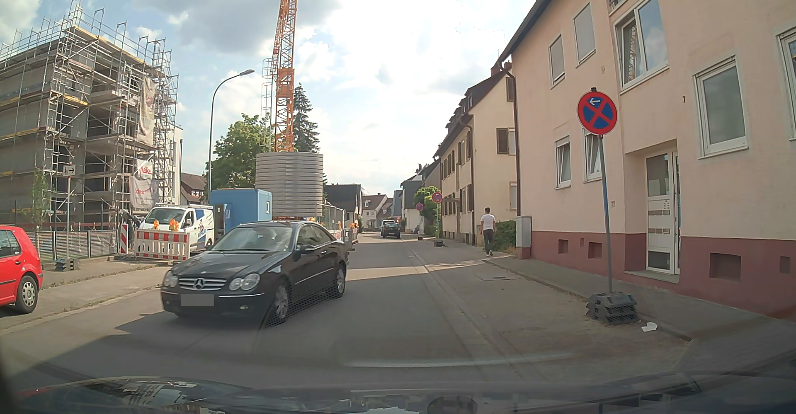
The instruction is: Follow the waypoints while adhering to traffic rules and regulations
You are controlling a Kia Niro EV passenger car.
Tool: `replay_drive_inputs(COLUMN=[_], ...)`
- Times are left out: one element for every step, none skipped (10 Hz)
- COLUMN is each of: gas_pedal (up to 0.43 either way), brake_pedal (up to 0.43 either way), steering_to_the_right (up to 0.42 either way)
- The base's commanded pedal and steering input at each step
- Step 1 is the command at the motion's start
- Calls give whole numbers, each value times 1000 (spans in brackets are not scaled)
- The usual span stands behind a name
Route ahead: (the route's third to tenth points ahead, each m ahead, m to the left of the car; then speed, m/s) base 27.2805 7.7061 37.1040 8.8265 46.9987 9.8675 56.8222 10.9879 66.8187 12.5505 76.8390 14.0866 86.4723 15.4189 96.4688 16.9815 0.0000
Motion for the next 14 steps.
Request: replay_drive_inputs(gas_pedal=[0, 79, 197, 220, 240, 240, 240, 240, 240, 240, 240, 240, 240, 240], brake_pedal=[0, 0, 0, 0, 0, 0, 0, 0, 0, 0, 0, 0, 0, 0], steering_to_the_right=[-84, -84, -84, -84, -84, -84, -84, -84, -85, -85, -84, -83, -83, -81])
